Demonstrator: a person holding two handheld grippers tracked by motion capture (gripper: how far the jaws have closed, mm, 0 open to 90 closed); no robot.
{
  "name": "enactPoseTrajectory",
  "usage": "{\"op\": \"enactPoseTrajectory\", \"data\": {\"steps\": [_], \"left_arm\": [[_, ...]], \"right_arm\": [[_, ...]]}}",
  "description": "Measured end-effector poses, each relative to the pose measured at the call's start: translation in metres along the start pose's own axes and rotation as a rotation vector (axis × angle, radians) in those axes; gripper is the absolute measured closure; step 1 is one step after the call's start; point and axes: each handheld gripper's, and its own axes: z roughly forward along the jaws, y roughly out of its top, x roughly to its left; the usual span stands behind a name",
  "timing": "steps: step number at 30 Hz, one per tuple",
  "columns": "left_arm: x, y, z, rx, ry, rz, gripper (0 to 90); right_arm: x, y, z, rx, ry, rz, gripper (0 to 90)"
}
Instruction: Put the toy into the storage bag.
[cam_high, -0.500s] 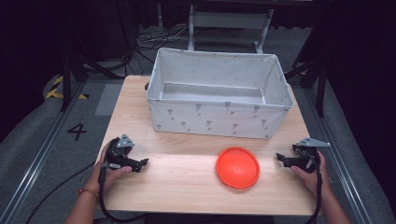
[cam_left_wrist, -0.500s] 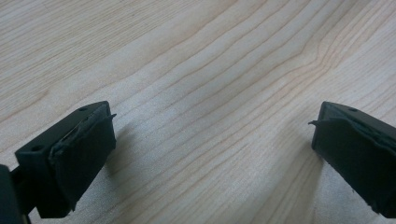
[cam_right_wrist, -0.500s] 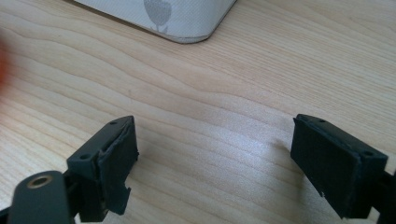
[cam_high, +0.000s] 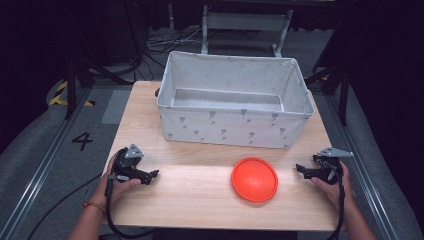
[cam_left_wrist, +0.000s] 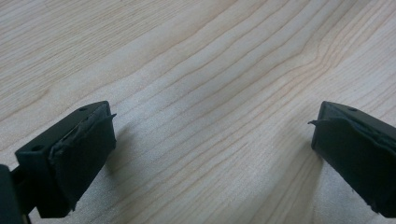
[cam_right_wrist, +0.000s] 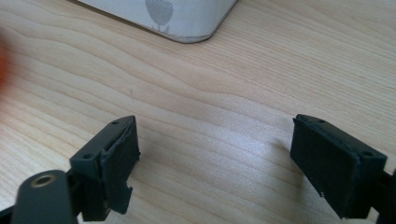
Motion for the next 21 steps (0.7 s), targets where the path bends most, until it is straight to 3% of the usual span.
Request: {"op": "enactPoseTrajectory", "data": {"steps": [3, 7, 11, 12, 14, 16, 21], "left_arm": [[0.000, 0.000, 0.000, 0.001, 0.003, 0.000, 0.1], [0.000, 0.000, 0.000, 0.001, 0.003, 0.000, 0.1], [0.000, 0.000, 0.000, 0.002, 0.002, 0.000, 0.1], [0.000, 0.000, 0.000, -0.001, 0.003, -0.001, 0.1], [0.000, 0.000, 0.000, 0.002, 0.002, 0.000, 0.1], [0.000, 0.000, 0.000, 0.002, 0.003, 0.000, 0.1], [0.000, 0.000, 0.000, 0.002, 0.000, -0.001, 0.1]], "right_arm": [[0.001, 0.003, -0.001, 0.008, 0.033, 0.015, 17.8], [0.011, 0.012, -0.006, -0.003, 0.148, -0.002, 17.9], [0.034, 0.025, -0.007, 0.003, 0.261, -0.051, 16.8], [0.034, 0.025, -0.007, 0.003, 0.261, -0.051, 16.8], [0.053, 0.032, -0.002, 0.024, 0.331, -0.086, 17.2], [0.065, 0.037, 0.002, 0.035, 0.365, -0.115, 18.1], [0.084, 0.045, 0.010, 0.051, 0.398, -0.153, 18.1]]}}
